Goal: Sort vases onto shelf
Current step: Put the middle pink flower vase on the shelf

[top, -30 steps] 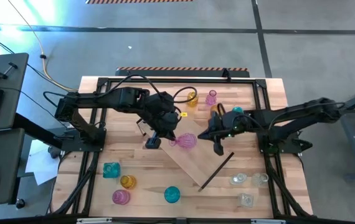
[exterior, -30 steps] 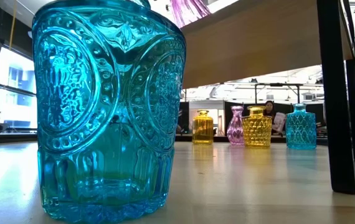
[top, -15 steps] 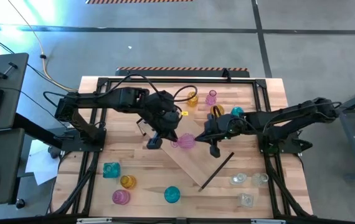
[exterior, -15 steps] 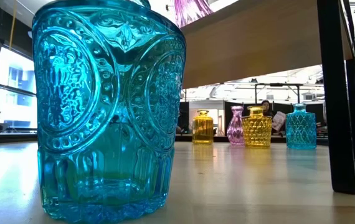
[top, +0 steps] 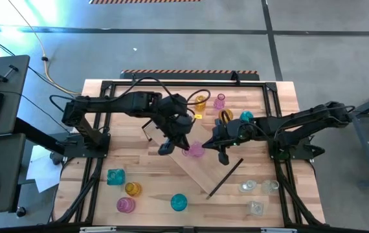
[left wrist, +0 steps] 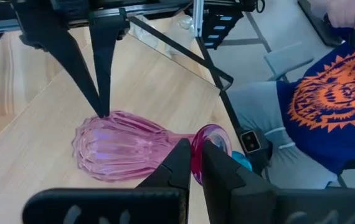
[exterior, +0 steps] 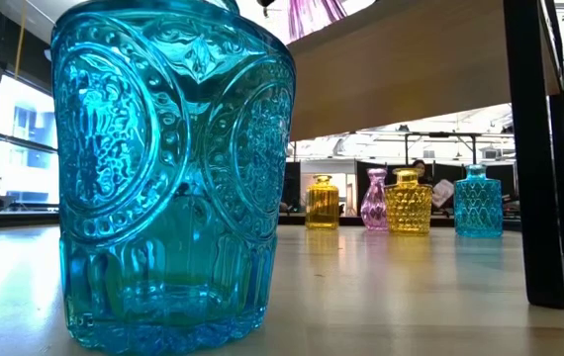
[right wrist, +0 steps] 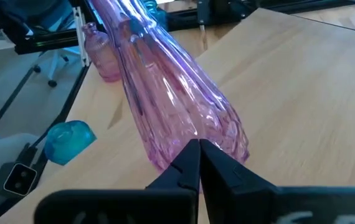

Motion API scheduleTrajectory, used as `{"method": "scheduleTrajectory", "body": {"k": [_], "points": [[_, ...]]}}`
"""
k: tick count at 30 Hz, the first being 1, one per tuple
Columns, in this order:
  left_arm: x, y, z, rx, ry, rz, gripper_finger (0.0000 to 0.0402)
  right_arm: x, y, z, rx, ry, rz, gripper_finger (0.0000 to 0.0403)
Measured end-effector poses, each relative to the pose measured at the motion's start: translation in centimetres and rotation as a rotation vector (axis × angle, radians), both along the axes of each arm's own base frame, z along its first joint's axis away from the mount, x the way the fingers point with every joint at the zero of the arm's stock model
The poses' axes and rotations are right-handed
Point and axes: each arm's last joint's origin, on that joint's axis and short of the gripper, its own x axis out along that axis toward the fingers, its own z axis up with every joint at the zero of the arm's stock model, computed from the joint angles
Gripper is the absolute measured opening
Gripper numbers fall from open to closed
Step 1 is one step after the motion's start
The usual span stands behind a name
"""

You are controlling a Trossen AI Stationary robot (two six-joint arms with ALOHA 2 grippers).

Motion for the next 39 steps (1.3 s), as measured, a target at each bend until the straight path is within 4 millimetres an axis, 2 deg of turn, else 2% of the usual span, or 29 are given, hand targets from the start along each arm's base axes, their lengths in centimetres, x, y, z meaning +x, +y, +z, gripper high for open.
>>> {"method": "scheduleTrajectory", "body": {"k": [17, 39], "points": [[0.5, 1.8, 0.3, 0.032, -0.065, 0.064, 0.0010, 0.0, 0.0, -0.1, 0.009, 0.012, -0.002, 0.0000], [1.8, 1.4, -0.1, 0.017, -0.111, 0.067, 0.0018, -0.1, 0.1, -0.3, 0.017, 0.034, -0.006, 0.0000]]}}
